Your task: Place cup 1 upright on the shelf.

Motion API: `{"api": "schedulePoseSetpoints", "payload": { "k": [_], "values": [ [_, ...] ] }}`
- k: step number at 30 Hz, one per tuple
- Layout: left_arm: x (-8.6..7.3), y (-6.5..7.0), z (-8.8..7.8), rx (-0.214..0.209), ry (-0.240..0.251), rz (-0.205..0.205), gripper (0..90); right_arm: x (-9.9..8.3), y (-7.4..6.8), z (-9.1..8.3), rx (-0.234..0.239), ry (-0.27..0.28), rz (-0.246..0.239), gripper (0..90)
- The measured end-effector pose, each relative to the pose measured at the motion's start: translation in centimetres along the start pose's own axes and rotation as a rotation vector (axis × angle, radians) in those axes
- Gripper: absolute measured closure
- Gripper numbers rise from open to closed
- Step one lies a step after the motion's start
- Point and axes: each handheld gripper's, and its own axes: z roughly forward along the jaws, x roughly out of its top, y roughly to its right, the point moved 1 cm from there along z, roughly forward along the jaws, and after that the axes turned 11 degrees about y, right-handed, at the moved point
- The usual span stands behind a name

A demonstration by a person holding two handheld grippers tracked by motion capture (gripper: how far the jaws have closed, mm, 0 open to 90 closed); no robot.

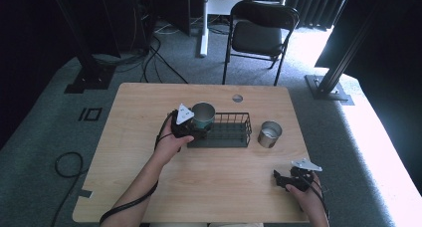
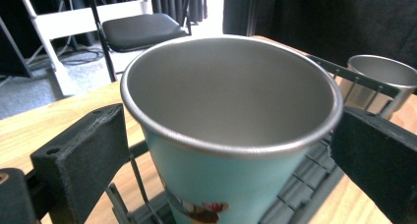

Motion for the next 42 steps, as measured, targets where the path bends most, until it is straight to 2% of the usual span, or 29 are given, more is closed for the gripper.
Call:
{"api": "schedulePoseSetpoints", "payload": {
  "k": [6, 16, 21, 22, 30, 31, 33, 42],
  "values": [
    [-0.1, -0.3, -1.1, -0.006, -0.014, 0.005, 2.2, 0.0, 0.0, 0.0, 0.000, 0.000, 0.000, 12.0],
    [-1.0, -1.1, -3.3, 0.002, -0.038, 0.010, 2.2, 0.0, 0.0, 0.0, 0.000, 0.000, 0.000, 12.0],
    [-1.2, -1.3, -3.8, 0.003, -0.040, -0.001, 2.2, 0.0, 0.0, 0.0, 0.000, 0.000, 0.000, 12.0],
    [-1.4, -1.6, -4.5, 0.006, -0.038, -0.009, 2.2, 0.0, 0.0, 0.0, 0.000, 0.000, 0.000, 12.0],
    [-1.5, -2.5, -6.0, 0.023, -0.040, -0.005, 2.2, 0.0, 0.0, 0.0, 0.000, -0.001, 0.000, 12.0],
    [-1.7, -2.7, -6.4, 0.027, -0.046, -0.002, 2.2, 0.0, 0.0, 0.0, 0.000, 0.000, 0.000, 12.0],
    [-2.0, -3.0, -6.8, 0.029, -0.048, -0.020, 2.2, 0.0, 0.0, 0.0, 0.000, 0.000, 0.000, 12.0],
    [-3.4, -4.6, -9.1, 0.060, -0.087, -0.016, 2.2, 0.0, 0.0, 0.0, 0.000, 0.000, 0.000, 12.0]
  ]
}}
